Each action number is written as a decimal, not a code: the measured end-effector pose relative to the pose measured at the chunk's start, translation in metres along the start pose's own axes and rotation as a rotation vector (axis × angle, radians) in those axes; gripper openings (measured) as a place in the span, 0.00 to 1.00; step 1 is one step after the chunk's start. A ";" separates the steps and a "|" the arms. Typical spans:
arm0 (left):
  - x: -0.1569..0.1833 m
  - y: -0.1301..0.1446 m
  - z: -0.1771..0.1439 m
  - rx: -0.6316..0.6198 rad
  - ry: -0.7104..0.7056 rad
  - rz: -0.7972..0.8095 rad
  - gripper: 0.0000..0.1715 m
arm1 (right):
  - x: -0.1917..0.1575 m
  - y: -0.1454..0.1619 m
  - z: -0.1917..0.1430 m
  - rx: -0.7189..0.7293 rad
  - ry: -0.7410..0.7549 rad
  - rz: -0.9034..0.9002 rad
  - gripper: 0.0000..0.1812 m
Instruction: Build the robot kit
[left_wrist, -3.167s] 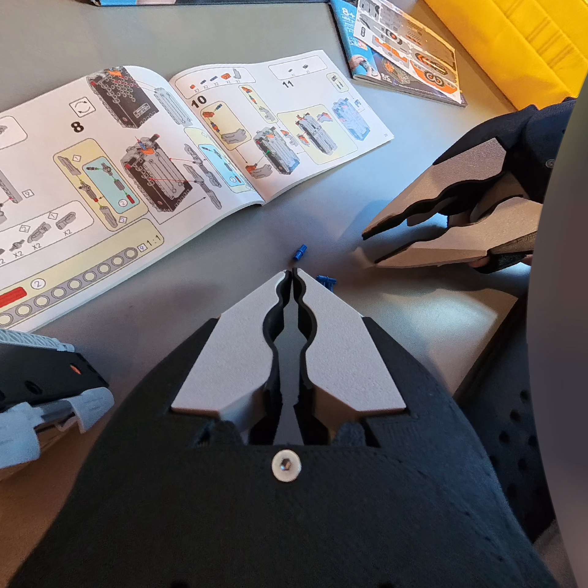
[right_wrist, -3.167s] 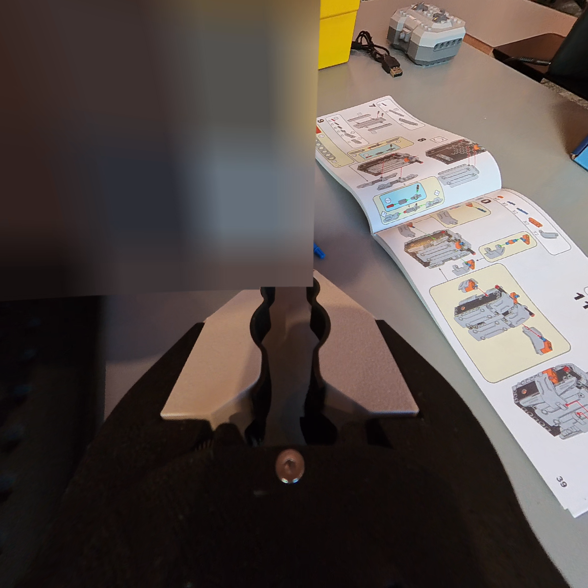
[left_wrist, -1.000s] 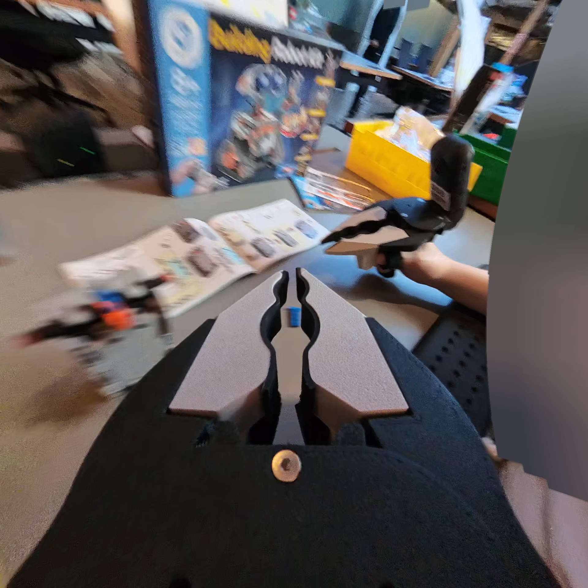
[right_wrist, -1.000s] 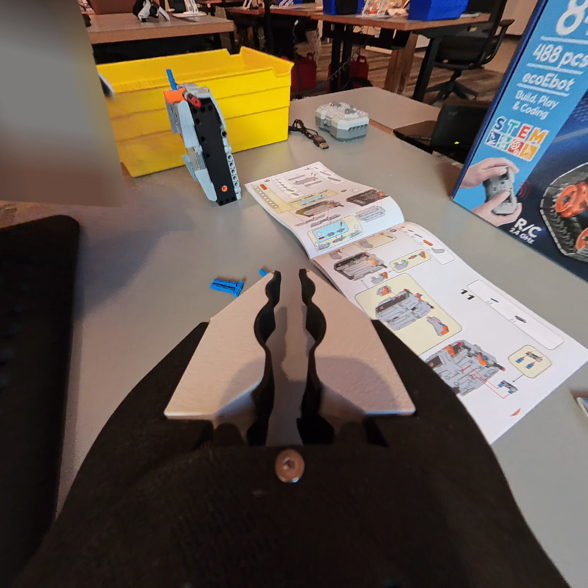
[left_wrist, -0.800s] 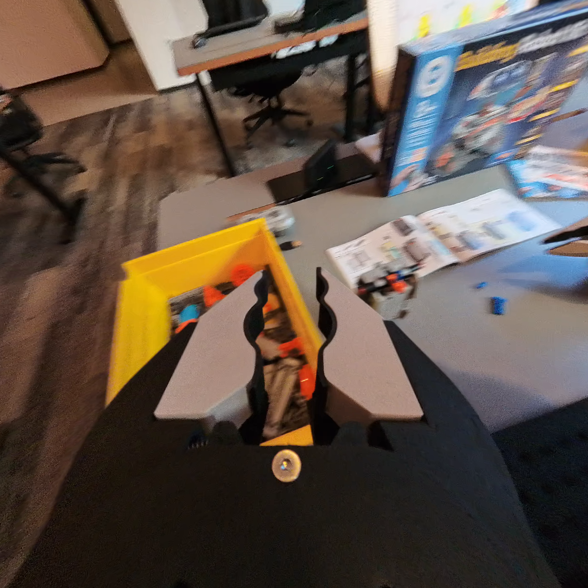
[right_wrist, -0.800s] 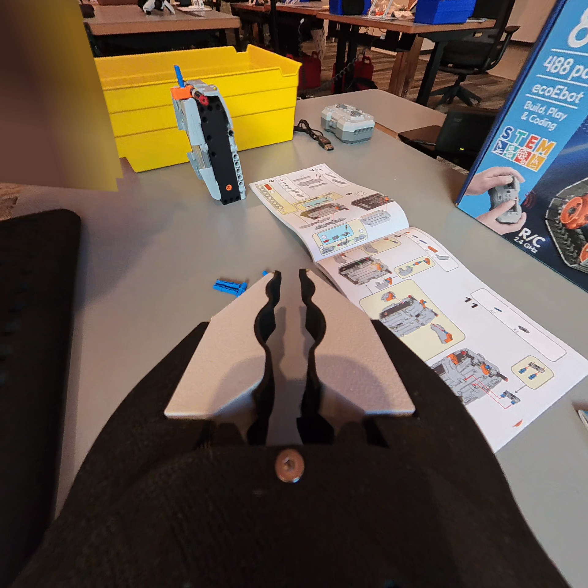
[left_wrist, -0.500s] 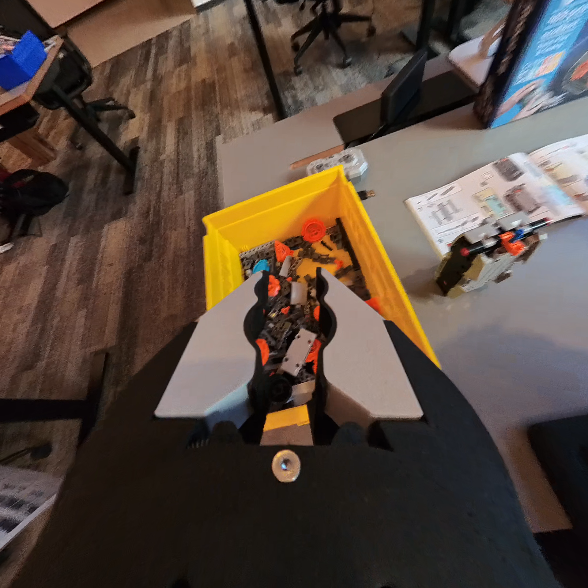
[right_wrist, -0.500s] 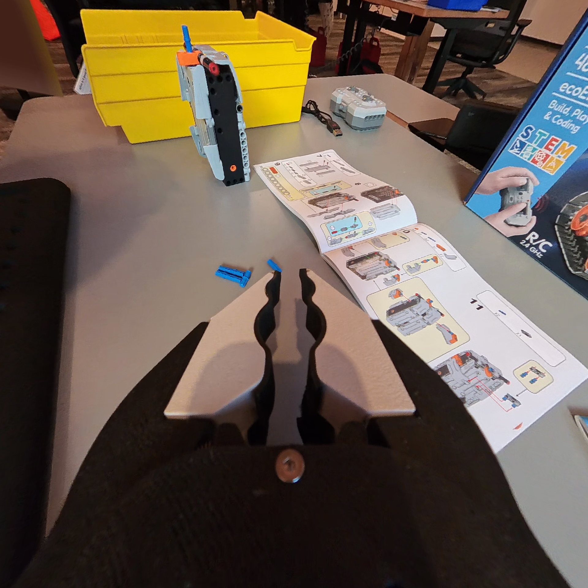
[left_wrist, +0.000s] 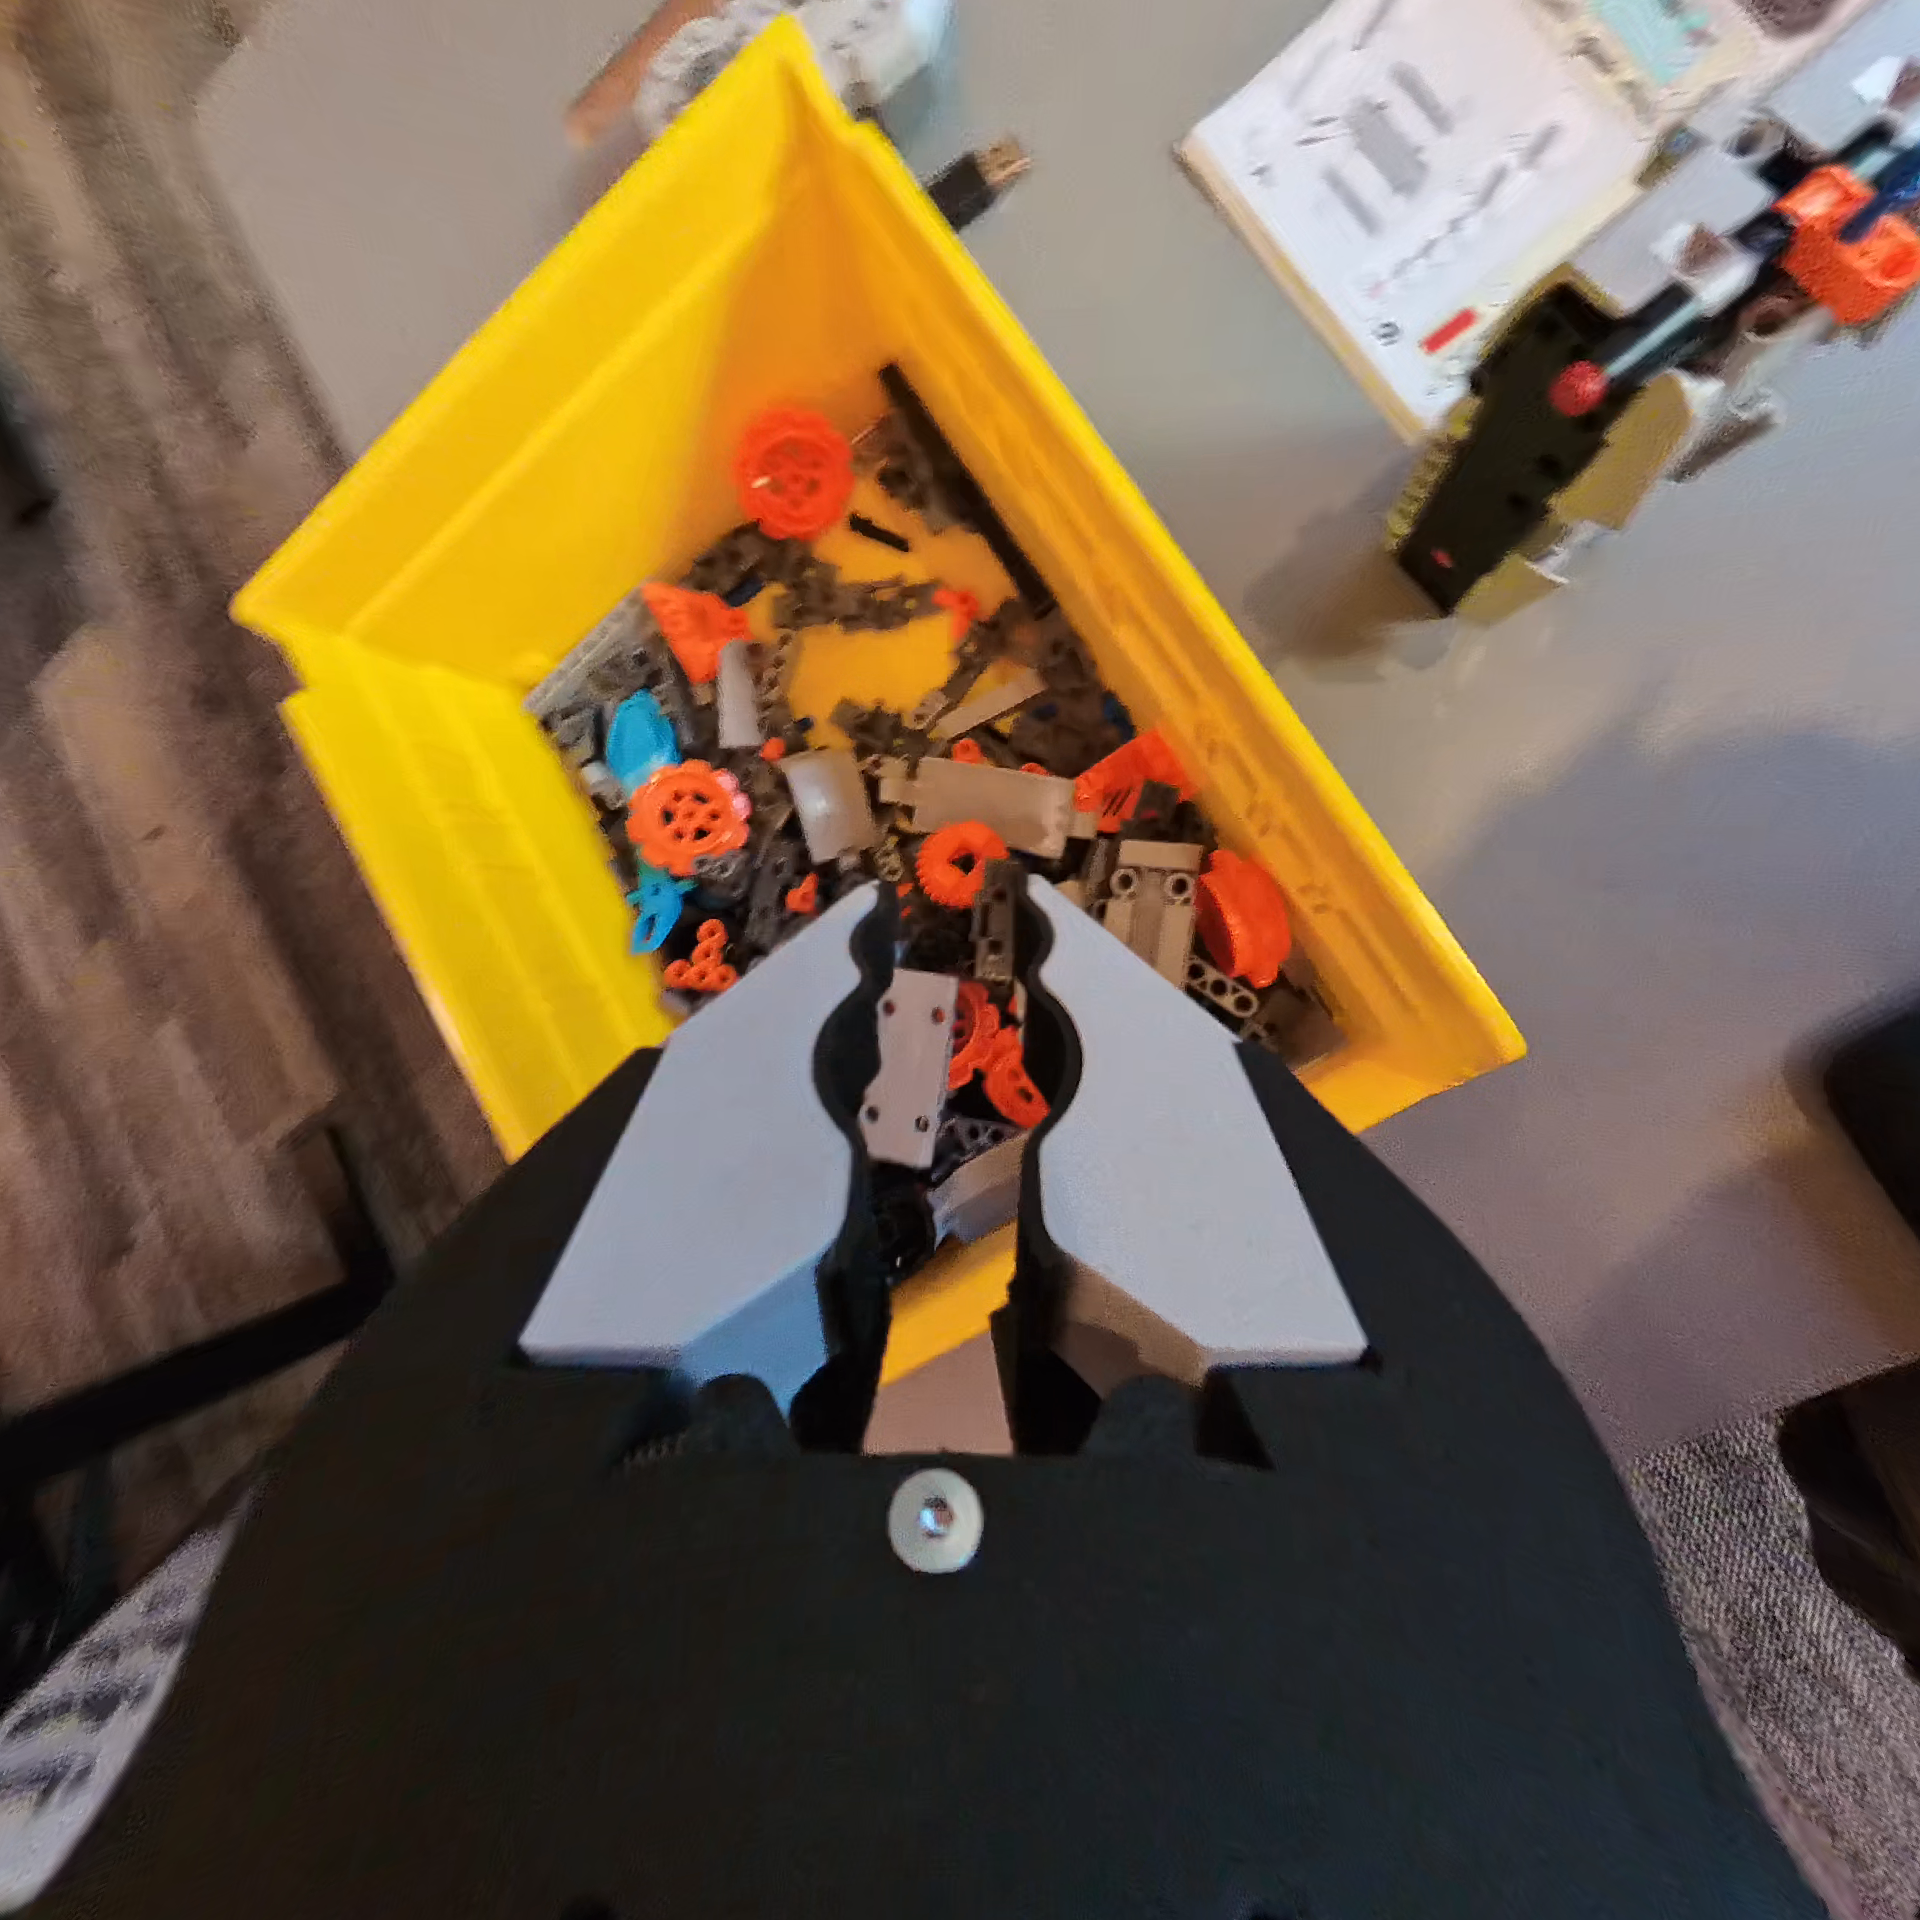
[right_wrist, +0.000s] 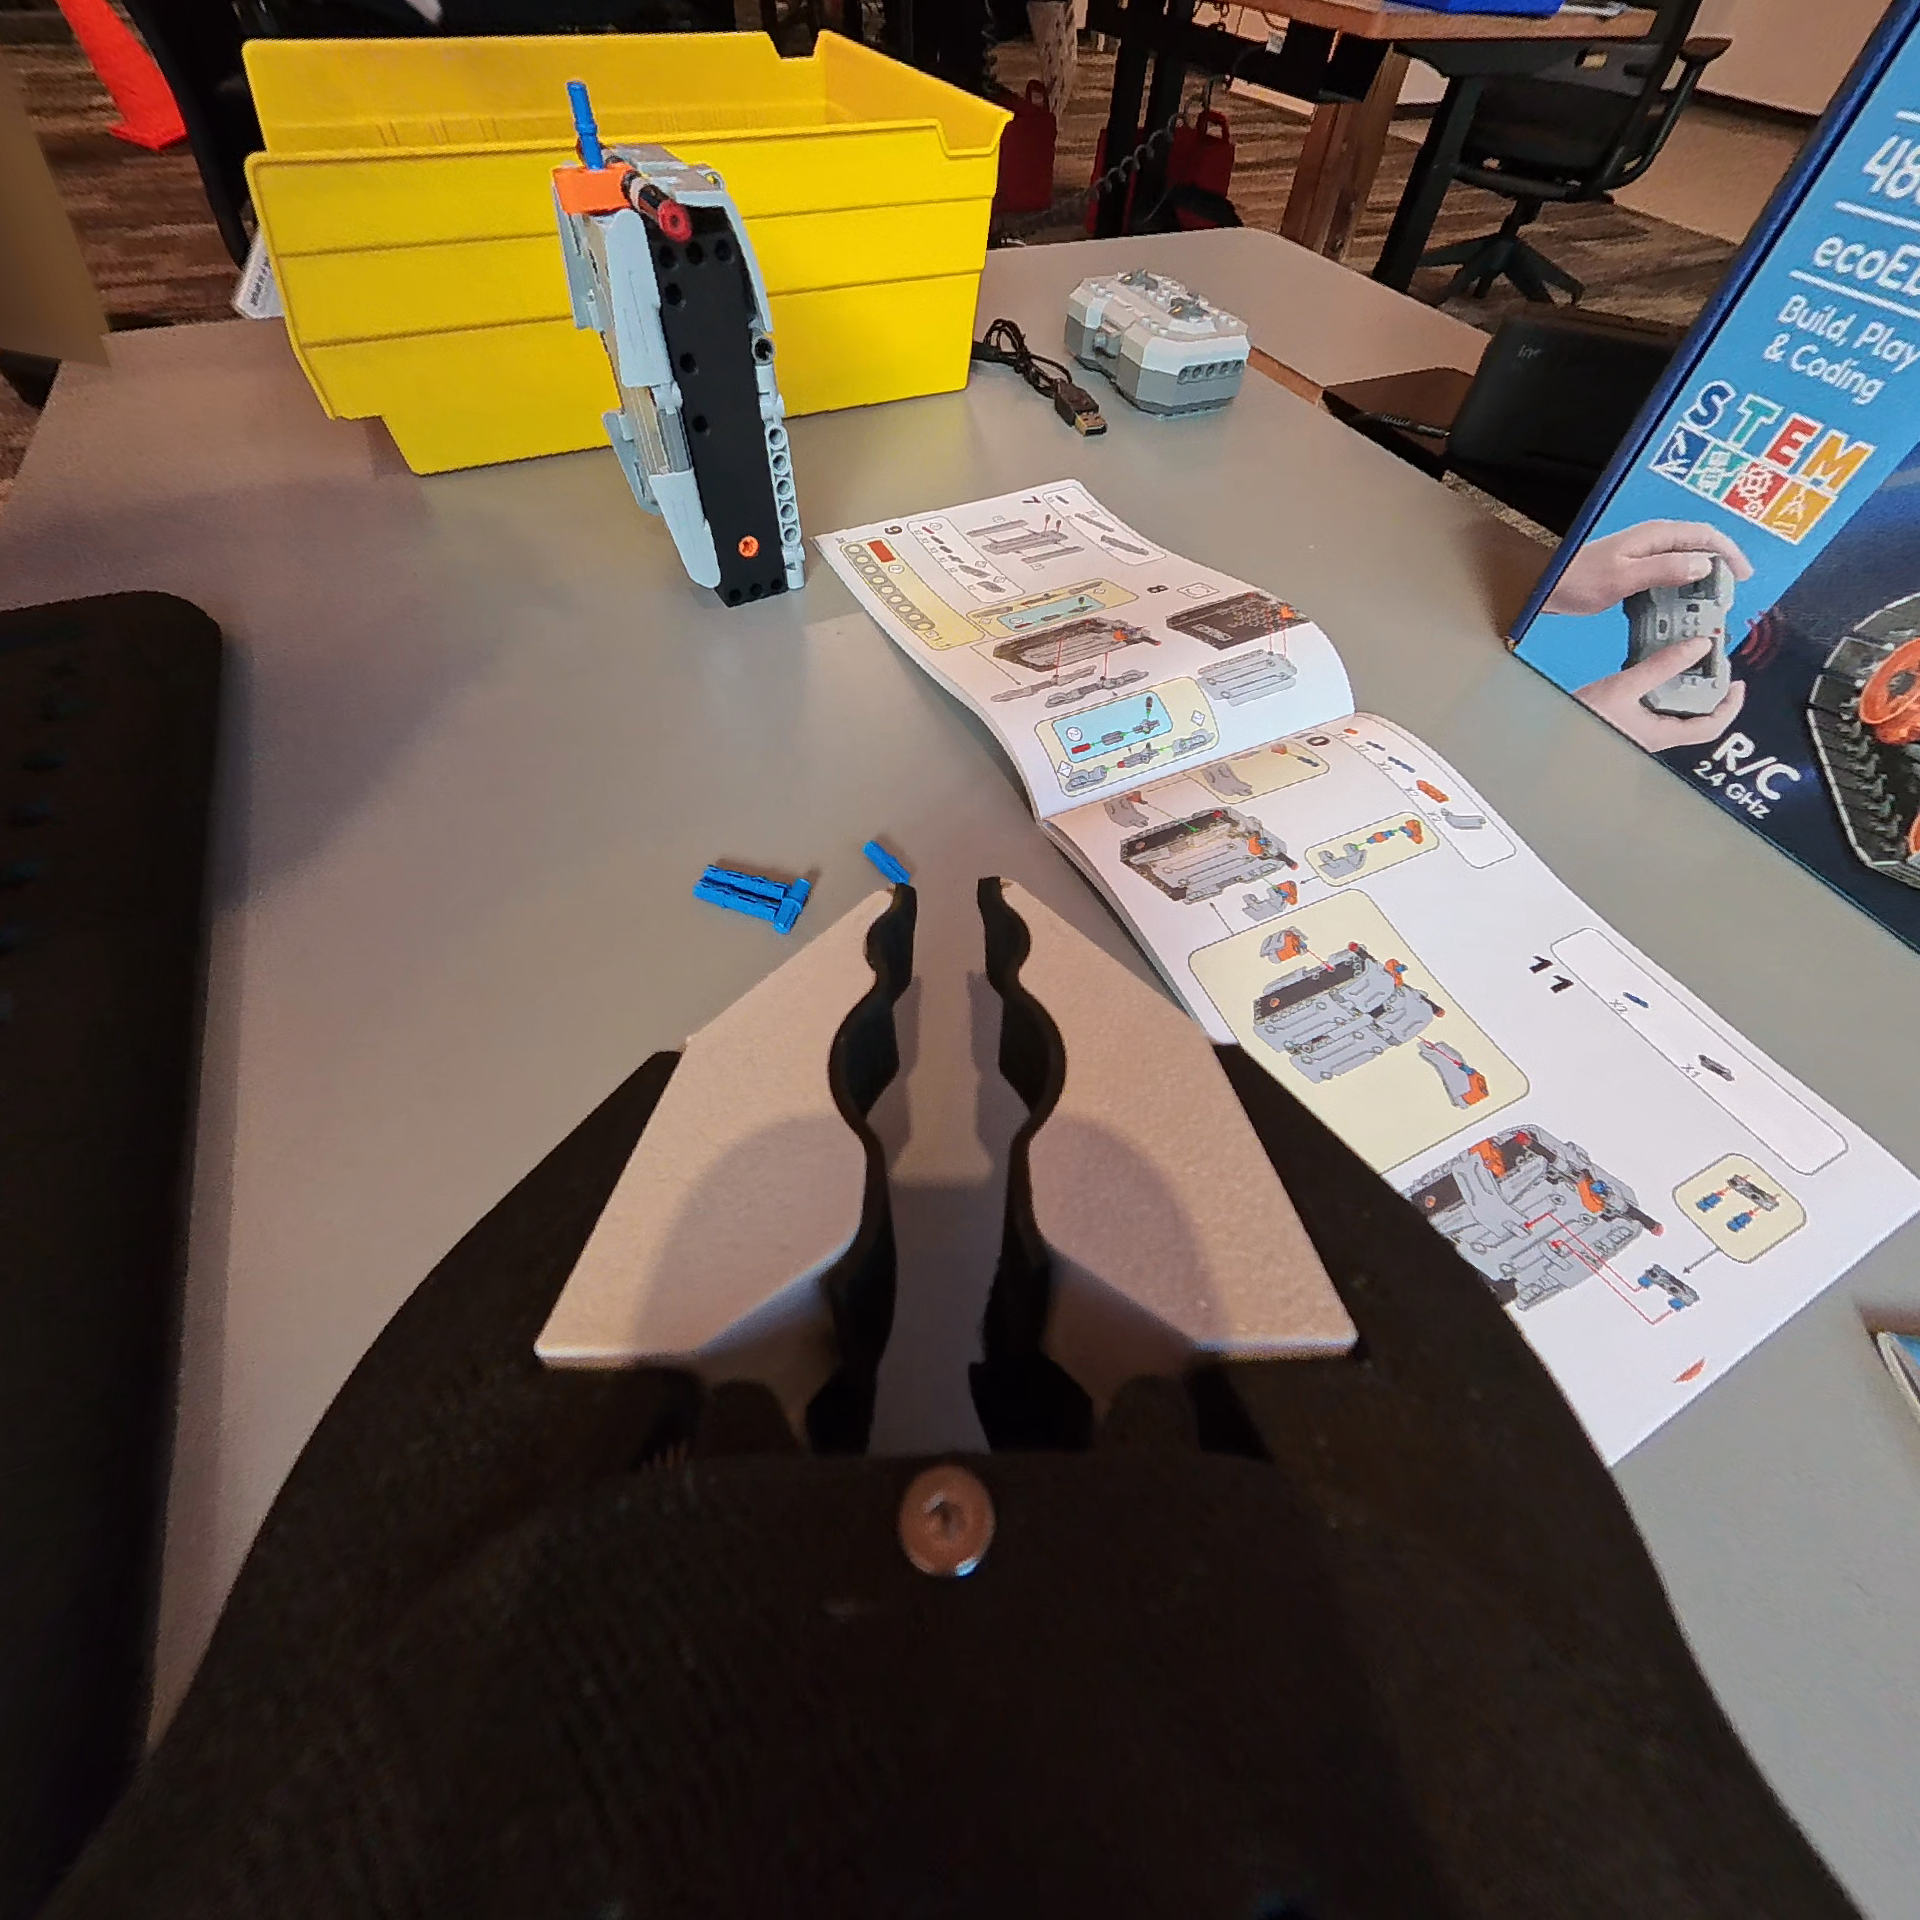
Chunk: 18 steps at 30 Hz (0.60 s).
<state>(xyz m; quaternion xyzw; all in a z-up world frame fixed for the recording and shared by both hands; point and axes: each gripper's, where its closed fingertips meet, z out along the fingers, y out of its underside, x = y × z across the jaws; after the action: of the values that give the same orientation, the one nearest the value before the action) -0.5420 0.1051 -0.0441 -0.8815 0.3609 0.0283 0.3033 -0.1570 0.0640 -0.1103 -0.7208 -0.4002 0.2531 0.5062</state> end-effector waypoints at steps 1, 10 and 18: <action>0.002 -0.002 0.004 0.029 0.033 0.015 0.10 | 0.001 0.001 0.000 0.000 0.003 0.002 0.07; -0.012 0.022 0.029 -0.050 0.132 0.042 0.14 | 0.009 0.003 0.000 0.006 0.038 0.026 0.06; -0.002 0.004 0.089 -0.153 0.326 0.182 0.16 | 0.015 -0.002 -0.004 0.048 0.072 0.021 0.06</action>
<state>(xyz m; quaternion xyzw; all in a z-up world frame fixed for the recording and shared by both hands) -0.5309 0.1537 -0.1178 -0.8585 0.4803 -0.0600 0.1693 -0.1470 0.0746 -0.1063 -0.7212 -0.3679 0.2417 0.5350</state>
